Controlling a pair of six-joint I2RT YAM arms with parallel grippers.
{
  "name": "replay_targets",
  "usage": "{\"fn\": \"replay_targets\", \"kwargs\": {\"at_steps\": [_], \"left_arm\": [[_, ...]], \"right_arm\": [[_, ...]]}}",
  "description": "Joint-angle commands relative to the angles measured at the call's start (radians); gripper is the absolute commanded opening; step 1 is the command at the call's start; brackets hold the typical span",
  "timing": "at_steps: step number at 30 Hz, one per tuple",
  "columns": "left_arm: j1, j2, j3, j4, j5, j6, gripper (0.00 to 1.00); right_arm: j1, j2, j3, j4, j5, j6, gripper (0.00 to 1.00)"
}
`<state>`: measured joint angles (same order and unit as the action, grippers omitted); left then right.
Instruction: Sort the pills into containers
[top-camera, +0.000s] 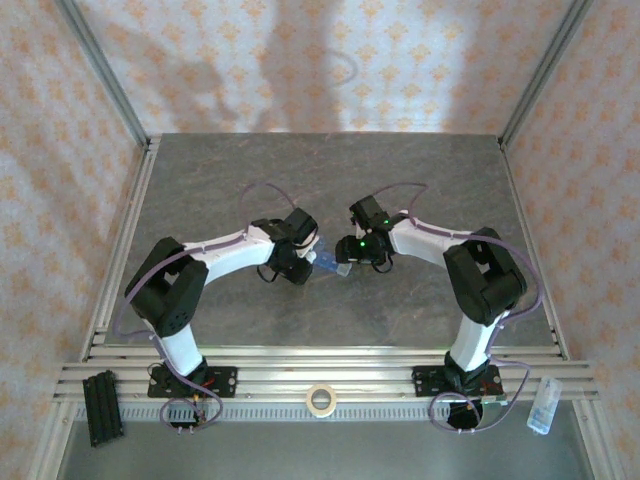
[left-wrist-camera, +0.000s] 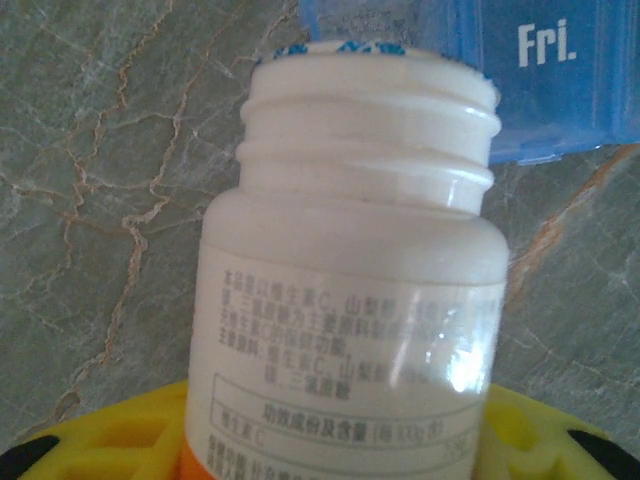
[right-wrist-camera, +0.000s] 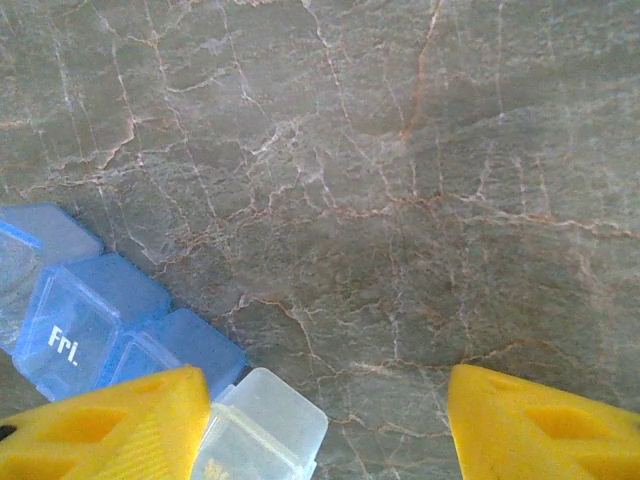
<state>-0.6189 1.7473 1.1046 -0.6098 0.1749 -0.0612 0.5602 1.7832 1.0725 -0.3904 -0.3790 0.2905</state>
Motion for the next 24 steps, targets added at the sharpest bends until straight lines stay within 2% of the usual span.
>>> {"fn": "replay_targets", "kwargs": {"at_steps": [1,24], "left_arm": [[0.012,0.023,0.03,-0.07,-0.033,0.029,0.0],[0.011,0.064,0.118,-0.196,-0.062,0.061,0.0]], "right_arm": [[0.002,0.043,-0.026,-0.021,0.011,-0.004,0.65],[0.003,0.042,-0.025,-0.028,0.015,-0.005,0.65]]}}
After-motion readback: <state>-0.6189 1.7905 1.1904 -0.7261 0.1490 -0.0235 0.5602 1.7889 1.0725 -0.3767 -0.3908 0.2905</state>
